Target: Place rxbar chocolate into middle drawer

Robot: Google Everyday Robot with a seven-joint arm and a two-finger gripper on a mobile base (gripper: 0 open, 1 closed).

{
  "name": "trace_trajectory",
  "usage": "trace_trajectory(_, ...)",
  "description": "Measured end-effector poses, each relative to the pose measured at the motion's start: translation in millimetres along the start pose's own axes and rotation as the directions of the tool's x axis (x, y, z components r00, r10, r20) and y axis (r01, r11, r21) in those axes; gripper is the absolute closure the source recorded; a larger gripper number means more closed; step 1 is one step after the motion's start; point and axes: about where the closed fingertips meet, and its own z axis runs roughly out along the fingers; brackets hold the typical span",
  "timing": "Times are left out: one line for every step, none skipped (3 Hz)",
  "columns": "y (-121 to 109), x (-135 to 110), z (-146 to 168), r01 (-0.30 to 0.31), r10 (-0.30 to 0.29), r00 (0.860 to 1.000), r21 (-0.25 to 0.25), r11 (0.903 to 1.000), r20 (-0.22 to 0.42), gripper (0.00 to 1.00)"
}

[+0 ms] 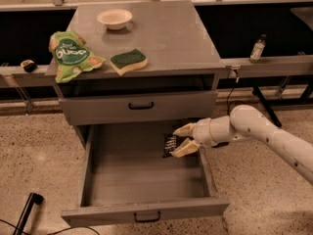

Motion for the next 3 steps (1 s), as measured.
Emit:
trace_trajectory(0,0,0,0.0,0.0,1.0,-0.002,1.0,0.0,1.0)
trace_trajectory(3,18,46,-0.003,0.003,1.0,-0.034,0.9994,0.002,1.0)
trace_trajectory(9,34,94,0.022,-0.024,0.999,-0.045,0.9988,-0.03,1.0)
